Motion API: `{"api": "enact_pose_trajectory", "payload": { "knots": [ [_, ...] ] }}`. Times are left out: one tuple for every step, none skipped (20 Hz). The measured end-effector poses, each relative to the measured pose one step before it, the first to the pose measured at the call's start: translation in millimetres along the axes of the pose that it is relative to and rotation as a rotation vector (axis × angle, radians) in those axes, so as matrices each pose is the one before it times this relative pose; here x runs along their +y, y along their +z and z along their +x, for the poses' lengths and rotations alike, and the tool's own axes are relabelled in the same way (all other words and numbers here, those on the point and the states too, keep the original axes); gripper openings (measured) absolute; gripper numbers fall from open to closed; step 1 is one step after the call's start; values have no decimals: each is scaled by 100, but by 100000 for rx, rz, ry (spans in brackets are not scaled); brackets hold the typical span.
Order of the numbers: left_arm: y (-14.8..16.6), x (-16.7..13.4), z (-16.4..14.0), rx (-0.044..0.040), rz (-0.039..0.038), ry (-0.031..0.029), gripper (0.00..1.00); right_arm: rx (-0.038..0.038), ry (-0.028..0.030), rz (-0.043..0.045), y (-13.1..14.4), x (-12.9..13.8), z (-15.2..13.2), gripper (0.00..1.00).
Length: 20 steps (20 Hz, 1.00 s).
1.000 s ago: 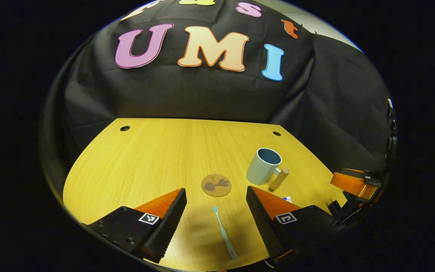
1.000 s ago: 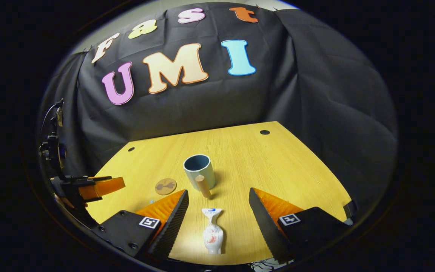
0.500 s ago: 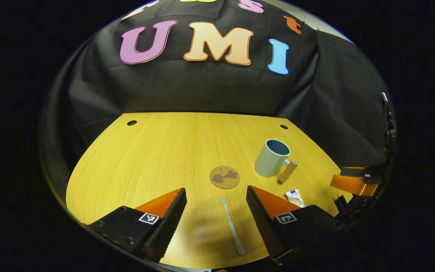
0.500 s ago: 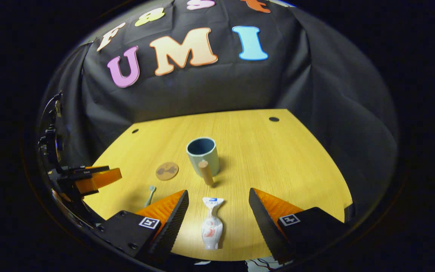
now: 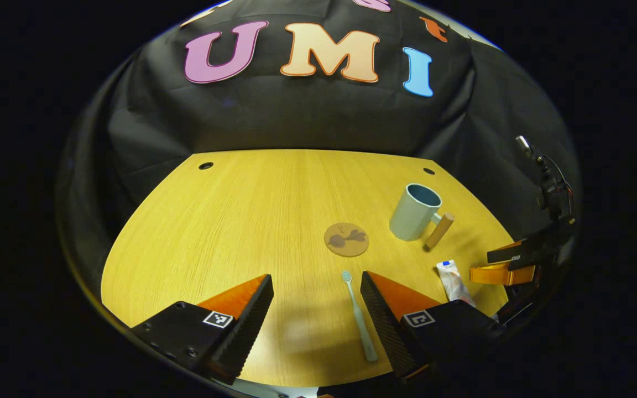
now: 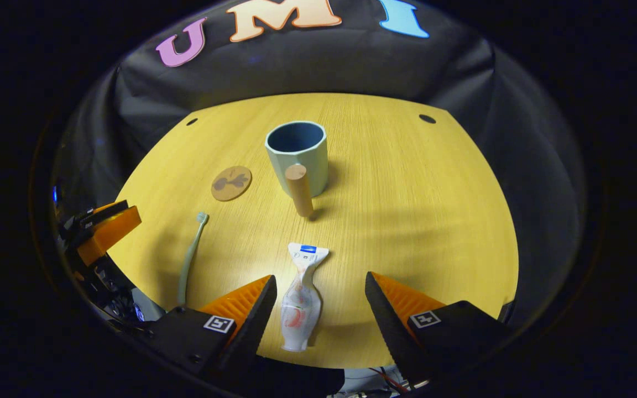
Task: Put the toothbrush and toothpaste on the desktop into the cup, then pick up the cup and place it on the coaster on the desktop.
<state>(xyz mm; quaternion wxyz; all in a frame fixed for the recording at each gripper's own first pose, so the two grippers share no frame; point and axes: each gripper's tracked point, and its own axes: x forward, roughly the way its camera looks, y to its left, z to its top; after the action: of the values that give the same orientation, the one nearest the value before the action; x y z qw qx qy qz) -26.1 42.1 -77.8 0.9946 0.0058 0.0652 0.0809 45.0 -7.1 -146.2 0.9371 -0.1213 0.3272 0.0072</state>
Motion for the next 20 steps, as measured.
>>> {"api": "enact_pose_trajectory", "payload": {
  "knots": [
    [-360,258,23,921,-353,796,95,2218,511,1455,18,340,604,94],
    [-314,180,123,466,-659,254,94,1978,438,1033,57,252,412,94],
    [-237,202,97,672,-784,82,94,1914,-418,530,88,158,469,94],
    [-251,176,29,721,-650,281,94,1892,-429,155,100,124,433,99],
    [-247,223,102,410,-495,368,94,1942,-473,49,-91,220,309,94],
    [-160,311,72,606,-368,705,94,2350,-409,-22,-188,224,345,94],
    [-254,302,62,537,-525,899,94,2035,-346,-284,-102,242,310,94],
    [9,447,17,398,-757,975,94,1631,-809,-637,-162,177,315,99],
    [-97,170,90,110,-906,773,94,1401,-739,-866,-84,105,313,94],
    [-100,122,114,89,-999,693,94,1337,-673,-785,-166,130,235,99],
    [-200,194,162,240,-988,617,94,1365,-258,-443,-97,157,164,99],
    [-204,186,177,234,-939,322,94,1210,-189,-270,-59,128,208,99],
    [-173,275,50,65,-1232,-34,94,1188,-898,-115,-103,-21,253,93],
    [-222,229,45,510,-1521,-320,94,936,-823,-280,-53,-85,180,93],
    [-284,227,0,662,-1384,-425,94,893,-903,-380,23,-126,258,93],
    [-203,194,-41,637,-1027,-160,94,900,-713,38,-50,-113,294,96],
    [-218,86,80,372,-716,7,94,1036,-816,487,23,-164,217,93],
    [-202,107,109,399,-482,307,95,968,-153,423,-26,-48,228,89],
    [-125,130,126,278,-286,269,94,1116,92,379,-78,-23,233,88],
    [-60,125,98,239,-161,171,95,894,359,-20,-92,27,108,83]
  ]
}}
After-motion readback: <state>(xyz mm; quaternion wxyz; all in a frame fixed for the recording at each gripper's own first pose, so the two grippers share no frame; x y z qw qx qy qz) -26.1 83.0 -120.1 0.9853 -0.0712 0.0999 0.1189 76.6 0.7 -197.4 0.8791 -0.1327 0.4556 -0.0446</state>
